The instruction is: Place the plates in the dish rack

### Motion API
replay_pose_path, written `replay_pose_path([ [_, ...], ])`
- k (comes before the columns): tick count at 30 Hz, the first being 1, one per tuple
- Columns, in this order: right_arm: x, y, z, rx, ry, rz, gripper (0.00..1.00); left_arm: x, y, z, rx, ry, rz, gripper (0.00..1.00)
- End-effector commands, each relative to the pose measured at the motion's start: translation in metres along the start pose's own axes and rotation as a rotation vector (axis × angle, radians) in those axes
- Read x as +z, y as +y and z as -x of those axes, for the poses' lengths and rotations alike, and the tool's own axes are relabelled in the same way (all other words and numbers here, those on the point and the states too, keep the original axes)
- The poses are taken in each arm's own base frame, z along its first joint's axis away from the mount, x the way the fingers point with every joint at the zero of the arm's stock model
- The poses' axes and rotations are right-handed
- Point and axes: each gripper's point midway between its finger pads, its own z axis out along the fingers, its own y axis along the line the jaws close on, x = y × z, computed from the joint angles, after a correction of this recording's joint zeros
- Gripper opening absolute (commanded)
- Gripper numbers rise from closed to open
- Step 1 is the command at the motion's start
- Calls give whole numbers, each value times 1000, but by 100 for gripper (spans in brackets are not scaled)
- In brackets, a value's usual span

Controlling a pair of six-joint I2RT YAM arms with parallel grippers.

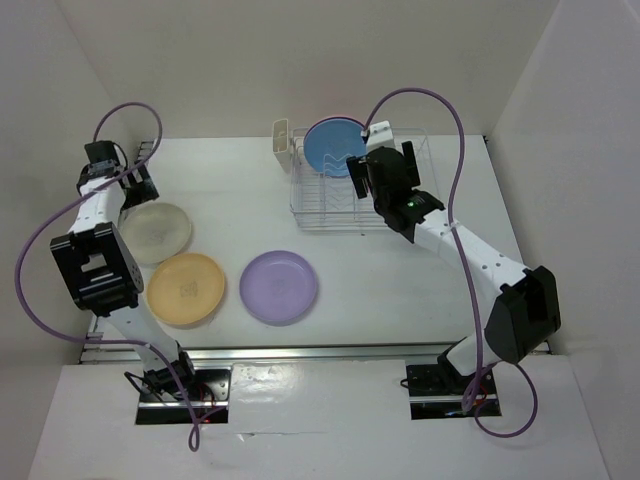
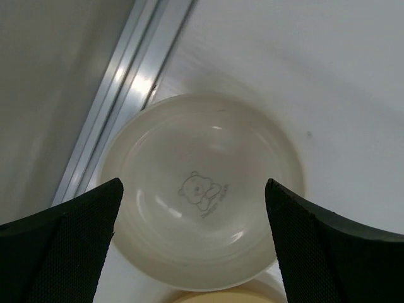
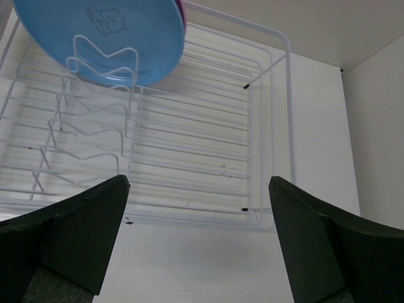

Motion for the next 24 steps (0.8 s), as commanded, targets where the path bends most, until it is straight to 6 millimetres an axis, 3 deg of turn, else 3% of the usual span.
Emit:
replay_pose_path([
  [1,-13,-11,24,65,-83,-5,100,-7,15,-22,-88,93,58,98],
  [5,-13,-9,24,64,-84,4,100,-4,66,-38,-110,150,271,99],
  [8,-13,-9,24,64,-84,4,100,6,69,-54,-156,198,194,99],
  [13,-17,-13,22,66,-85,-6,100,23,99,-71,-210,252,231,99],
  [15,-16,-14,11,54,-64,-22,100,24,103,-73,-244,262,216,99],
  [19,-20,-18,13,60,-73,-23,100,38,101,-82,-269,284,185,99],
  [24,-14,-9,12,52,-64,2,100,57,82,-91,-280,316,66,91],
])
